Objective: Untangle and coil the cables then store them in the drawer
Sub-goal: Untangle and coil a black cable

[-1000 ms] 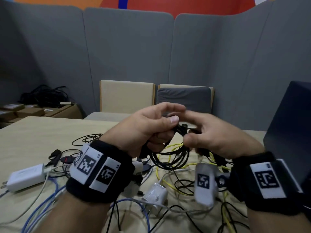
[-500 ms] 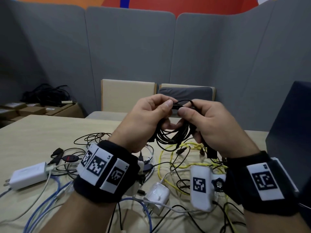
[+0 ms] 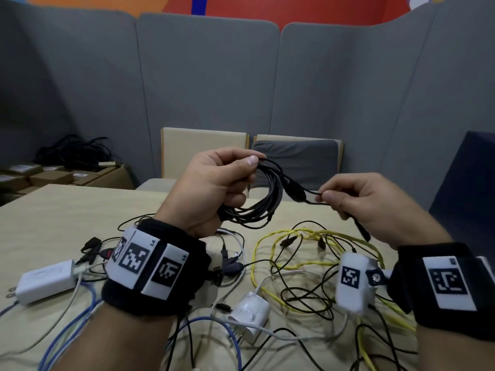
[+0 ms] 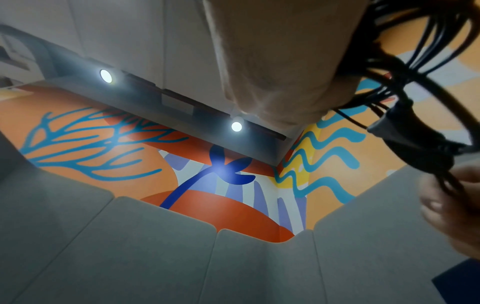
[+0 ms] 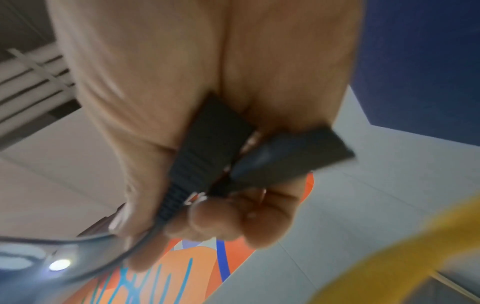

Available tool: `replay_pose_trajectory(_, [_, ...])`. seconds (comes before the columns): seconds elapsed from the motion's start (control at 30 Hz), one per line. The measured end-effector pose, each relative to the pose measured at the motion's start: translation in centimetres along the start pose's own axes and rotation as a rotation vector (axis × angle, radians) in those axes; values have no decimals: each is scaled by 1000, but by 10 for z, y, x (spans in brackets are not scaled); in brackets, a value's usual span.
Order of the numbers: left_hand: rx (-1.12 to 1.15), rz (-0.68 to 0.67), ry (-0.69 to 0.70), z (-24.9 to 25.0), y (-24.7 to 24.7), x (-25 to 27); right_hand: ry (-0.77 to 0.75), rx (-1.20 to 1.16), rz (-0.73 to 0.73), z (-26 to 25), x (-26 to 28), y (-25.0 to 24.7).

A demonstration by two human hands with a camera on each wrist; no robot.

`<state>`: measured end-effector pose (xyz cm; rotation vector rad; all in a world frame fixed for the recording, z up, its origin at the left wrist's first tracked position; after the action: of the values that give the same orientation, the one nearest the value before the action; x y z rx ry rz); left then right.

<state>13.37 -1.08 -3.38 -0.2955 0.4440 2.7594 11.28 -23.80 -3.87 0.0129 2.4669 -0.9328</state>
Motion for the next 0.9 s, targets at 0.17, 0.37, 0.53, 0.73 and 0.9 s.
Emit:
replay_pose_trajectory(0.17, [0, -26, -13, -2, 10, 2, 3, 186, -12, 0, -4, 11])
replay_pose_trajectory(0.37, [-54, 2, 17, -4, 12, 2, -66, 193, 201, -24, -4, 9])
replay_pose_trajectory(0.53, [-16, 94, 55, -2, 8, 0, 18, -11, -228, -58, 9, 21])
replay_pose_trajectory(0.73, [63, 86, 57, 0, 11, 0, 163, 37, -114, -37, -4, 54])
replay_pose_trajectory(0.9, [60, 64, 40, 0, 11, 0, 137, -379, 129, -24, -13, 59])
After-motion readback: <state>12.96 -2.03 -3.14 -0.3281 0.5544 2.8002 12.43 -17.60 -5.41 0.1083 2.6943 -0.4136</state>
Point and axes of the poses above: each hand's wrist, its own x-axis away from the middle knuckle, its own y-axis out of the palm, z = x × y, the point moved 3 cm from there along -x, towards the middle knuckle, and after that the axes turned 6 degrees about -y, right-handed, at the moved point
